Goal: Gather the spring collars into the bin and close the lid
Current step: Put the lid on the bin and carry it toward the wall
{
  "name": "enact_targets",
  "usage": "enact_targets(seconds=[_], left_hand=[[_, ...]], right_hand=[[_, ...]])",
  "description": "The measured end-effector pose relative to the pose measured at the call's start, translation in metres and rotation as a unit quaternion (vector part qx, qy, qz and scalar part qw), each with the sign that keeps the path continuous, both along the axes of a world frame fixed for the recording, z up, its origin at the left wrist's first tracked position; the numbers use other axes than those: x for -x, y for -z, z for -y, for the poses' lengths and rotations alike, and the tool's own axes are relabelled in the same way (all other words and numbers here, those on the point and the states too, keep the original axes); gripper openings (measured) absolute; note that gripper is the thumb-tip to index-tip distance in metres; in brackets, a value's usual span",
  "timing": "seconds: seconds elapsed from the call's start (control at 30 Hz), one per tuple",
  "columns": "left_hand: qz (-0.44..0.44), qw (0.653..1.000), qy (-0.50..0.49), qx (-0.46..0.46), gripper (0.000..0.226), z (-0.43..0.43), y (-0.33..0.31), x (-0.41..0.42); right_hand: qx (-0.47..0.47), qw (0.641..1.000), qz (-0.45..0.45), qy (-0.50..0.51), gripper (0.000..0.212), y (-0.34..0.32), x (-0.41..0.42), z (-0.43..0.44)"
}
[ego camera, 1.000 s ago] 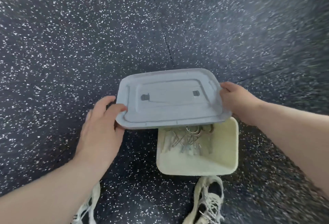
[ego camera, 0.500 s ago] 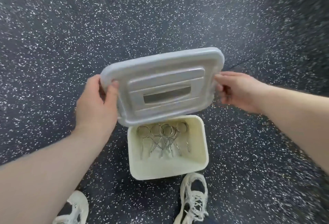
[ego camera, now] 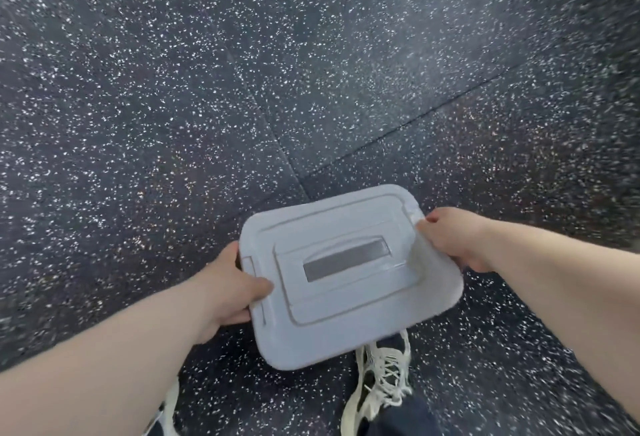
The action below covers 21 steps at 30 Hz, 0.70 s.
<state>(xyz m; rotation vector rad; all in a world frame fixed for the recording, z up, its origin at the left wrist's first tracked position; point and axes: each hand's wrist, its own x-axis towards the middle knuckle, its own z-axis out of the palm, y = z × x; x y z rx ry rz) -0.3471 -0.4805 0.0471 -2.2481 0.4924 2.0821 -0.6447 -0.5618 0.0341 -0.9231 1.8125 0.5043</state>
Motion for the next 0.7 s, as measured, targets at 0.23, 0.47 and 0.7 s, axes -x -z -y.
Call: enact_targets(seconds=[0.23, 0.47, 0.7], left_hand=[[0.122, 0.985, 0.116, 0.048, 0.041, -0.015, 0.024, -0.001], [0.179, 0.969, 0.143, 0.086, 0.037, -0.02, 0.047, 0.003], [0.21, 0.953, 0.193, 0.099, 0.04, -0.018, 0.066, 0.008]], right_hand=[[-0.002, 0.978, -0.099, -0.183, 0.036, 0.016, -0.026, -0.036], [0.112, 0.981, -0.119, -0.109, 0.028, 0.053, -0.033, -0.051], [0.111, 0.988, -0.108, -0.028, 0.026, 0.072, -0.032, -0.047]])
